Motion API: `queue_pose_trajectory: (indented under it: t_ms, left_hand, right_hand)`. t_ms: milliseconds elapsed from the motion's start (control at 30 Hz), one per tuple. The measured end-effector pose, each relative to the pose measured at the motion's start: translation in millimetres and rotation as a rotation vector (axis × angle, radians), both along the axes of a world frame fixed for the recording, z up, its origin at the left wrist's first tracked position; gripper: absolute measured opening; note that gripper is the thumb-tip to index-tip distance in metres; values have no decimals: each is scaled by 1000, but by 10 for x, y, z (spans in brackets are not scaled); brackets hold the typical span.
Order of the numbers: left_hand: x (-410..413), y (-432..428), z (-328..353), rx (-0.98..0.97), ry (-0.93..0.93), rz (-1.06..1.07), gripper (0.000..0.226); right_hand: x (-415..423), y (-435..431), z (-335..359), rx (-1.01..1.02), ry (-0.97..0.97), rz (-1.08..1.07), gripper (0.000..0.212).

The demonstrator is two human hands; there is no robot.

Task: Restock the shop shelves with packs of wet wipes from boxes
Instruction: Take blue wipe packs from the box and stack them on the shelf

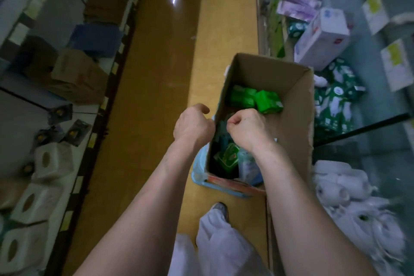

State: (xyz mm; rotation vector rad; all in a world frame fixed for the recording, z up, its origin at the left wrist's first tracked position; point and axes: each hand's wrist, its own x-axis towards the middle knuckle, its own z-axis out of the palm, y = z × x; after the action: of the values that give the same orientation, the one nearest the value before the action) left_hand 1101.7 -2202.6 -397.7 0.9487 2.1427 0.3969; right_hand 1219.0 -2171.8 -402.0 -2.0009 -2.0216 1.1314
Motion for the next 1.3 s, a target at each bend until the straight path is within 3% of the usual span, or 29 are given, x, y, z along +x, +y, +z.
queue_pose_trajectory:
  t_ms: [367,533,733,867,1033,1100,1200,1300]
  left_hand:
    - [632,650,-667,-156,21,-304,38]
    - [700,819,-1100,-281,17,-429,38]
    - [818,1028,-1670,-370,12,-569,39]
    - [1001,1142,-2029,-308,45,-728,42]
    - [1196,1267,-2402,-141,293,-1137,47]
    - [1251,1311,-2543,-160,363,-1192,53]
    - [1358,1337,-2706,-177,455,-1225,62]
    - [1465,1363,-2783,-205,490,-1242,59]
  right_hand:
    - [937,591,-730,-152,-2,-293,11]
    - [1166,617,-1115,-237,-52,-418,20]
    - [1169,477,-1621,-447,9,-534,18]
    - [1136,371,-1970,-576,-51,-477,50]
    - [973,192,-2487,-635,-173,-320,105]
    - [910,139,-2615,-623,-237,-234,109]
    - [909,98,-2772,-618,-168,-240,82]
    - [943,98,-2811,-610,-199,-229,108]
